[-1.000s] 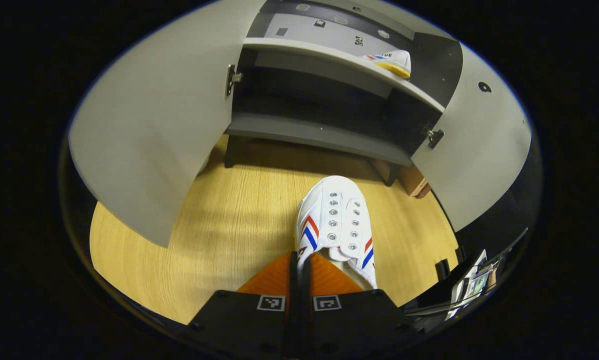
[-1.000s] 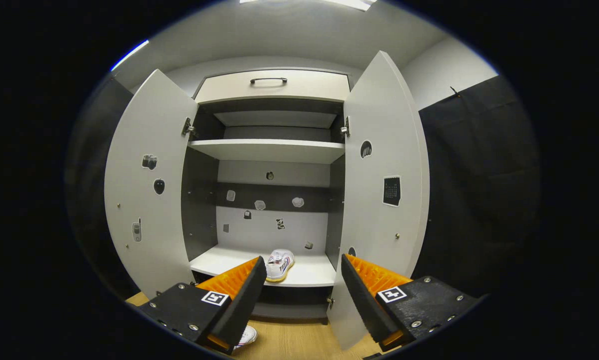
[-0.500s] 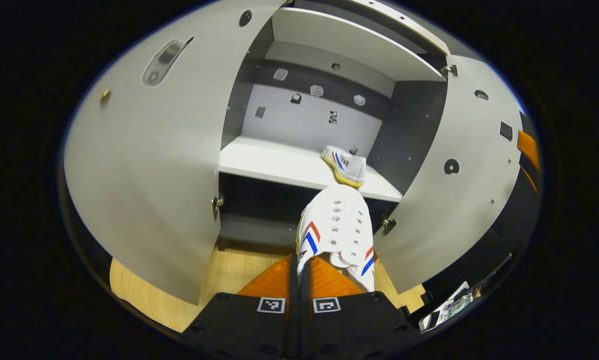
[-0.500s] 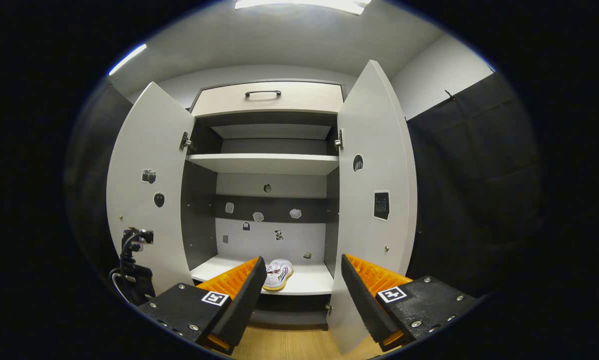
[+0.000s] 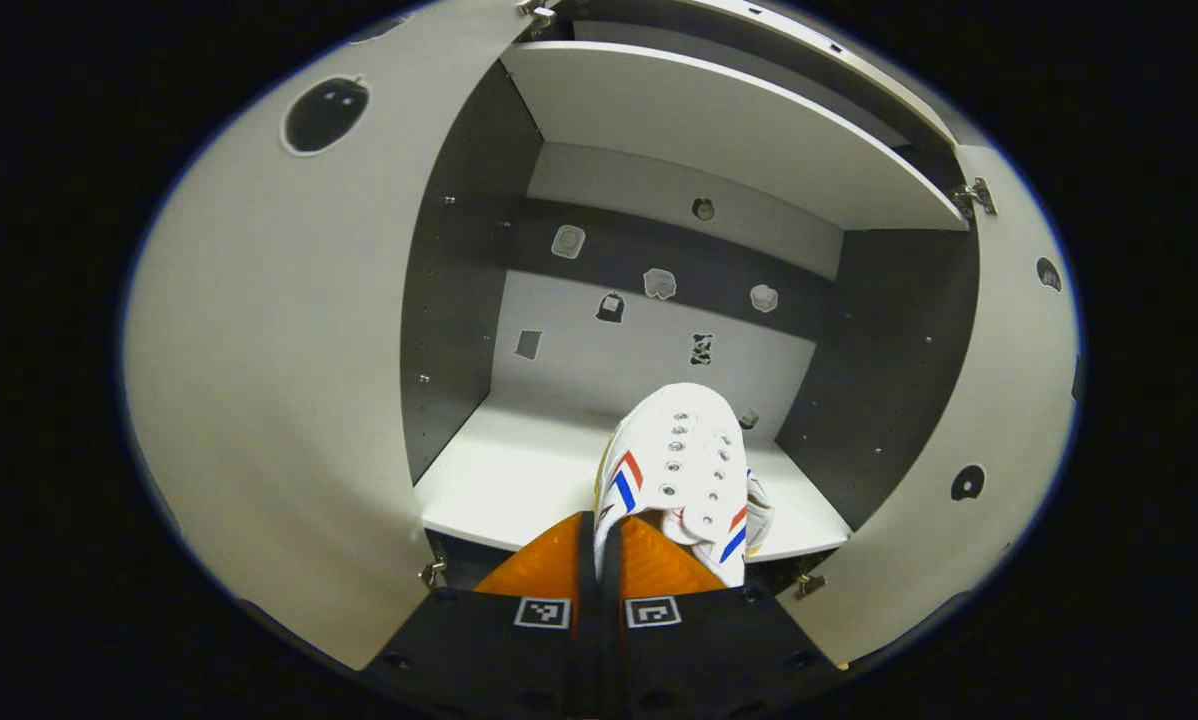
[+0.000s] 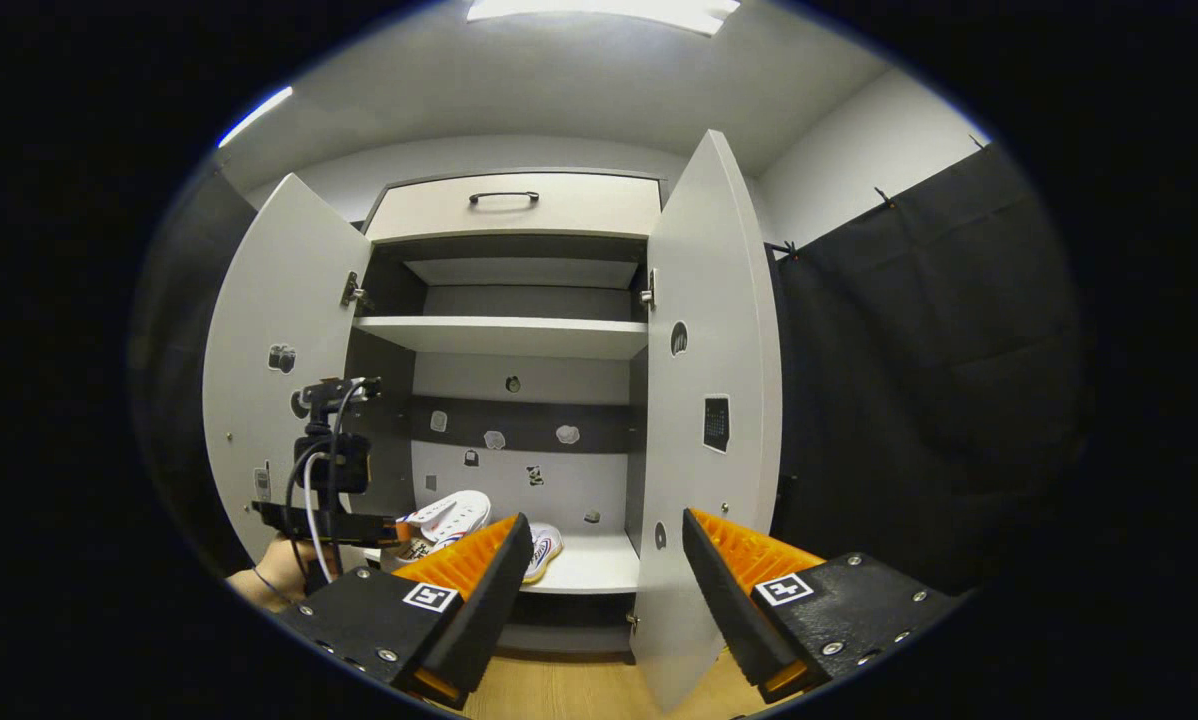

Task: Grab one shoe with the right hand and put it into the shoe cabinet, grab the other shoe with the left hand and put it into the shoe cabinet; then close the right door with the right hand and the left door with the left hand.

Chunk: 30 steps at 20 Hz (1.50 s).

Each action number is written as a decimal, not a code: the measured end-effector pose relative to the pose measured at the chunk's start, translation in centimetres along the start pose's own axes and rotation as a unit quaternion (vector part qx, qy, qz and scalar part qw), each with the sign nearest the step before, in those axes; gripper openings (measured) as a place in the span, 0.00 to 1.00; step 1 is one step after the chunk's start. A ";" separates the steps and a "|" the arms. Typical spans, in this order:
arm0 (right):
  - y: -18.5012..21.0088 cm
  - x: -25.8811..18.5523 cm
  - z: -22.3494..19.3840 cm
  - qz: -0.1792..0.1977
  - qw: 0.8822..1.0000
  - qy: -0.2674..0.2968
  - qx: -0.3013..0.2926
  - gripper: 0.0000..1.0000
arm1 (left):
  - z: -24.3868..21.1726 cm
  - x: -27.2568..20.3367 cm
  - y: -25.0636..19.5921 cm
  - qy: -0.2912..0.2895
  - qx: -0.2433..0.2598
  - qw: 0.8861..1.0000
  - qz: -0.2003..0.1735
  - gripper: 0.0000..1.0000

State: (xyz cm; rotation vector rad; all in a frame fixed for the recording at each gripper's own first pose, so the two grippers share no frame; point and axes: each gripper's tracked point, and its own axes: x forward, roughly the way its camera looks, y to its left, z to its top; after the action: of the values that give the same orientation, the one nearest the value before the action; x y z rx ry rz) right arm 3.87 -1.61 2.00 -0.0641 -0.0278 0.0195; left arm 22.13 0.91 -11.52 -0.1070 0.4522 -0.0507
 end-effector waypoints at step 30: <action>-5.8 -1.5 -0.5 -0.025 0.999 0.025 -0.001 0.92 | -2.4 0.3 4.4 0.052 0.068 0.993 0.081 1.00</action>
State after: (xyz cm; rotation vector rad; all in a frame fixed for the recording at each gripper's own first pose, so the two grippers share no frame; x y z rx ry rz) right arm 2.45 -7.47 1.85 -0.0662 0.0196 -0.0322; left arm 21.41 5.03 -14.28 0.0663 0.5591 0.0737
